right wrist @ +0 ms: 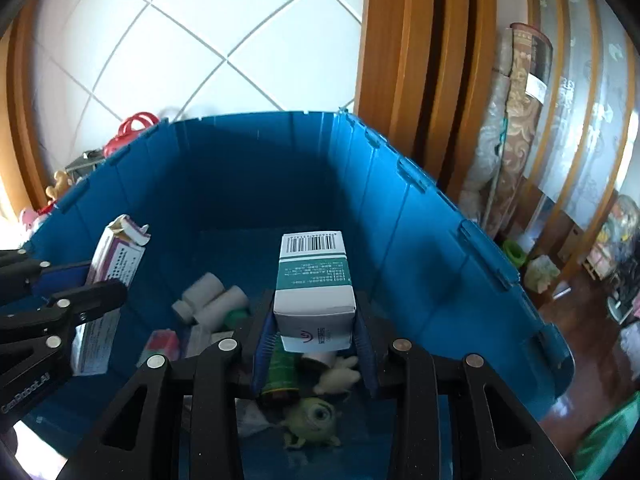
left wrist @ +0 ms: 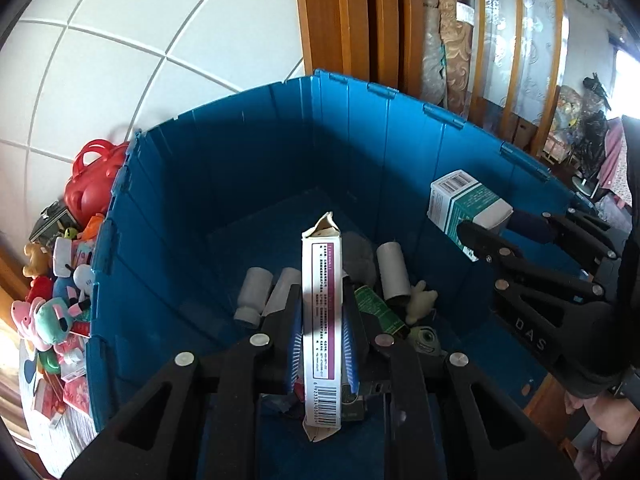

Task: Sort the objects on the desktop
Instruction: 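Carry the tube box and pill box over the blue bin with both tools, then open both tools to drop the boxes into the bin, then move both tools back from the bin toward the pile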

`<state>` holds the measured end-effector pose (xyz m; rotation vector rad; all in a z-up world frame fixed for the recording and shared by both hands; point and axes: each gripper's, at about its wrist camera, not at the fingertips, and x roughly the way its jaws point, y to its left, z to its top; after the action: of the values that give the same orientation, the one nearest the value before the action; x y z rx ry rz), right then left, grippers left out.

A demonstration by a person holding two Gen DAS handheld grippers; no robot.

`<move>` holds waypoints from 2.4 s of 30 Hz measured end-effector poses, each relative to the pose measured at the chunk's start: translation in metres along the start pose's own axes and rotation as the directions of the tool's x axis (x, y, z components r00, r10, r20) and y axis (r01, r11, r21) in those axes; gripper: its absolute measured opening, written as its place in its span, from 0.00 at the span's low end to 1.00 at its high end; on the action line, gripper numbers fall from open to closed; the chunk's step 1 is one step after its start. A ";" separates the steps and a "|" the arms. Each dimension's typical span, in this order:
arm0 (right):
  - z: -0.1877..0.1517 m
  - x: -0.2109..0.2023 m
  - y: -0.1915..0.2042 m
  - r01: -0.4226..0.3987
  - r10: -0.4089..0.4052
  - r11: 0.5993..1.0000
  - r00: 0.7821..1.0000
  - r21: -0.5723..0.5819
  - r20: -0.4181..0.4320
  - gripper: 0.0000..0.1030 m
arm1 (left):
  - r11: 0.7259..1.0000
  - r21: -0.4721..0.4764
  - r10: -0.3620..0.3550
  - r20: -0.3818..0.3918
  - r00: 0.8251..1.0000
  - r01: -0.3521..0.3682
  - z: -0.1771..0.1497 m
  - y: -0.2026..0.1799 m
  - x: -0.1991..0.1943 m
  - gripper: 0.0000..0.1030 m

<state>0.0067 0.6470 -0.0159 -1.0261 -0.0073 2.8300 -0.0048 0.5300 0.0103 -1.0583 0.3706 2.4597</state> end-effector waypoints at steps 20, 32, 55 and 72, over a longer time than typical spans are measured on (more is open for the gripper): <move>0.009 -0.003 -0.022 0.039 -0.039 0.999 0.999 -0.018 0.023 0.44 | 0.998 -0.056 0.018 0.035 0.999 -0.016 0.006 -0.005 -0.004 0.57; 0.015 -0.037 -0.001 -0.006 0.013 0.999 0.991 -0.048 0.133 1.00 | 0.976 -0.178 0.156 0.166 0.974 -0.126 -0.009 0.037 -0.053 0.59; 0.036 -0.098 0.271 -0.396 0.449 0.882 0.871 -0.256 0.201 1.00 | 0.775 -0.519 0.446 0.044 0.894 -0.361 -0.168 0.312 -0.132 0.66; -0.013 0.004 0.451 -0.370 0.351 0.887 0.929 -0.275 -0.117 1.00 | 0.647 -0.619 0.396 -0.227 0.890 -0.446 -0.334 0.532 -0.098 0.66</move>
<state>-0.0427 0.1996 -0.0501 -1.3005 -0.2659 3.1997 0.0027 -0.0957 -0.1042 -1.4701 -0.3240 3.0904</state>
